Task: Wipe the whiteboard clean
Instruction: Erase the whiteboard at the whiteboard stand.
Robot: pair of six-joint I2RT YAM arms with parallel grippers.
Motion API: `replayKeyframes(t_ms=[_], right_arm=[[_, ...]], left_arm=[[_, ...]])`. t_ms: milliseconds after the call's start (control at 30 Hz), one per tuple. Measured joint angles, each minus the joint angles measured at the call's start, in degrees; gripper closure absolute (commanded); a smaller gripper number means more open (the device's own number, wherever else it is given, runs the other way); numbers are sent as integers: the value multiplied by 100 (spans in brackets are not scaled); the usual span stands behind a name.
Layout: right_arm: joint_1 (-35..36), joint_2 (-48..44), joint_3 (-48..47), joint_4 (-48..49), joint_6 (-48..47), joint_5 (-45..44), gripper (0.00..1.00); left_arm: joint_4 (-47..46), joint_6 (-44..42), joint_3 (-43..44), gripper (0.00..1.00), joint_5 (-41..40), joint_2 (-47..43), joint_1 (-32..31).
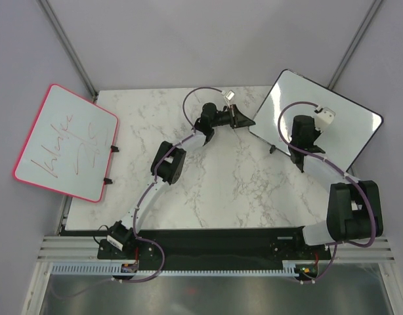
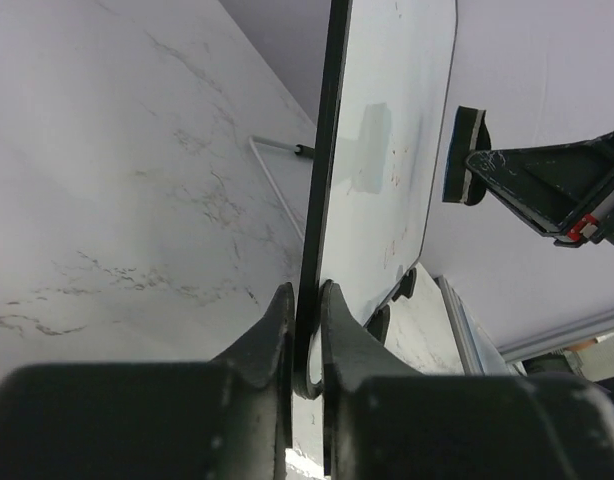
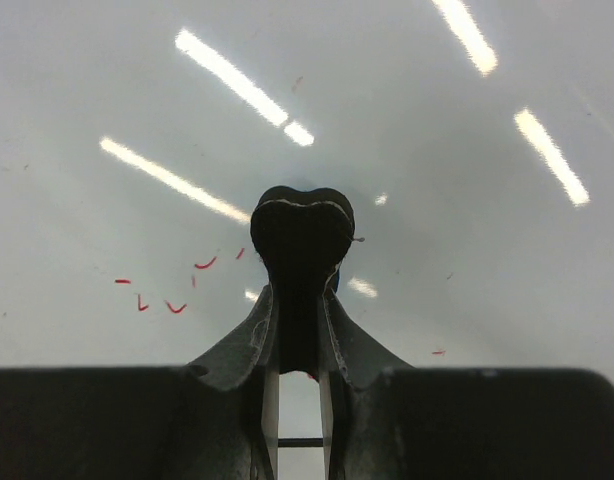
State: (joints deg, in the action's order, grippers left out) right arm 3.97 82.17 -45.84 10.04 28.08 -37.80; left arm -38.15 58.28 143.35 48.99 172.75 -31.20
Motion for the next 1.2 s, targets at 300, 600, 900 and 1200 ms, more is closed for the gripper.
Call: replayKeyframes(t_ms=[300,600,900,1200], right_arm=[[516,935,-398,796,-1248,271,100],[977,2120,-1353,1244,-2046,101,100],[992,2004,-940,1971,-2422,452,100],[229,1305,-251,2037,-2389,260,100]], left_arm=[[-424,129,-68,98,173,15,7],[-365,267,-74,98,-85,116,52],[-378,337,22,98,66,144,50],[-378,343,76,98,92,175,46]])
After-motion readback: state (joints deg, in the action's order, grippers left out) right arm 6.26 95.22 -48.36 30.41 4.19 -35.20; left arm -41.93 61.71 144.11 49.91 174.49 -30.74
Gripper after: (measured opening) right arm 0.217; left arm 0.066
